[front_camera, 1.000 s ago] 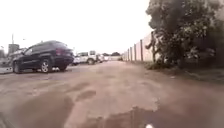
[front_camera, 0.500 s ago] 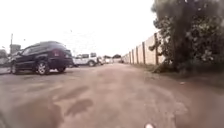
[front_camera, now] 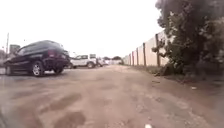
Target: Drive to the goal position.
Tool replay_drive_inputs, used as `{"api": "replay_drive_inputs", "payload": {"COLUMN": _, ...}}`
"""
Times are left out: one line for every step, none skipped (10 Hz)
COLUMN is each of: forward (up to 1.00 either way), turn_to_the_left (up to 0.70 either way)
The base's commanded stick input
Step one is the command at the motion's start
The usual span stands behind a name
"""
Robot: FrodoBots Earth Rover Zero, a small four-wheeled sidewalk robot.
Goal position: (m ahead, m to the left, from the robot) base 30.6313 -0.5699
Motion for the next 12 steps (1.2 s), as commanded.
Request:
{"api": "replay_drive_inputs", "payload": {"forward": 0.85, "turn_to_the_left": -0.24}}
{"api": "replay_drive_inputs", "payload": {"forward": 0.85, "turn_to_the_left": -0.34}}
{"api": "replay_drive_inputs", "payload": {"forward": 0.85, "turn_to_the_left": -0.34}}
{"api": "replay_drive_inputs", "payload": {"forward": 0.85, "turn_to_the_left": -0.2}}
{"api": "replay_drive_inputs", "payload": {"forward": 0.85, "turn_to_the_left": -0.03}}
{"api": "replay_drive_inputs", "payload": {"forward": 0.85, "turn_to_the_left": 0.0}}
{"api": "replay_drive_inputs", "payload": {"forward": 0.85, "turn_to_the_left": 0.0}}
{"api": "replay_drive_inputs", "payload": {"forward": 0.85, "turn_to_the_left": 0.0}}
{"api": "replay_drive_inputs", "payload": {"forward": 0.85, "turn_to_the_left": 0.0}}
{"api": "replay_drive_inputs", "payload": {"forward": 0.85, "turn_to_the_left": 0.0}}
{"api": "replay_drive_inputs", "payload": {"forward": 0.85, "turn_to_the_left": 0.0}}
{"api": "replay_drive_inputs", "payload": {"forward": 0.85, "turn_to_the_left": 0.0}}
